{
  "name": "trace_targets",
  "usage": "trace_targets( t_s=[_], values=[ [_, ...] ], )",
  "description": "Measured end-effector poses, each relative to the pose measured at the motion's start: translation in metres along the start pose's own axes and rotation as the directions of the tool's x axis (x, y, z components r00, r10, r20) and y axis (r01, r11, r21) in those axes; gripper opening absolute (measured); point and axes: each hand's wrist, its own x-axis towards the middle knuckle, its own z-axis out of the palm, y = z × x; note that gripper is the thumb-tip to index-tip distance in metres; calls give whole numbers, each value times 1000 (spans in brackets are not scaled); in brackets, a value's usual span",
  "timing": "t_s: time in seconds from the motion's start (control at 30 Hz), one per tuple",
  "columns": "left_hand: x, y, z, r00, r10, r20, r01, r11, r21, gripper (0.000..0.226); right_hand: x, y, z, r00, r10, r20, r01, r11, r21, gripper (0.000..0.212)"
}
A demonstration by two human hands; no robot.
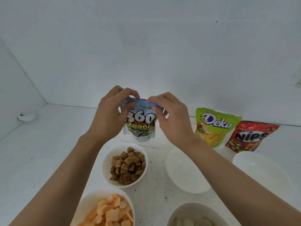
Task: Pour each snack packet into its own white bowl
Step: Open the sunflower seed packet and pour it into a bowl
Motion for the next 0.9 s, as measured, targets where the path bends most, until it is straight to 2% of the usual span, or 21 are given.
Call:
trace_targets(
  t_s=[0.23, 0.4, 0.57, 0.8, 0.9],
  values=[
    [-58, -32, -84, 995, -37, -93, 38, 999, 2, 26, 0, -83, 57, 998, -46, 40, 43, 997, 67, 29],
    [-108, -55, -147, 991, -82, -106, 83, 996, 12, 27, -8, -145, 97, 989, -115, 93, 104, 989, 109, 32],
    [-157, -85, -185, 992, -122, -35, 123, 991, 46, 22, -28, -179, 139, 970, -165, 179, 151, 985, 88, 30],
    [-210, -123, -186, 976, -170, 137, 160, 984, 82, 22, -60, -196, 179, 924, -106, 368, 103, 994, 28, 18],
    [-220, -132, -184, 972, -205, 112, 197, 977, 82, 22, -69, -199, 190, 901, -66, 428, 68, 998, 11, 17]
  ],
)
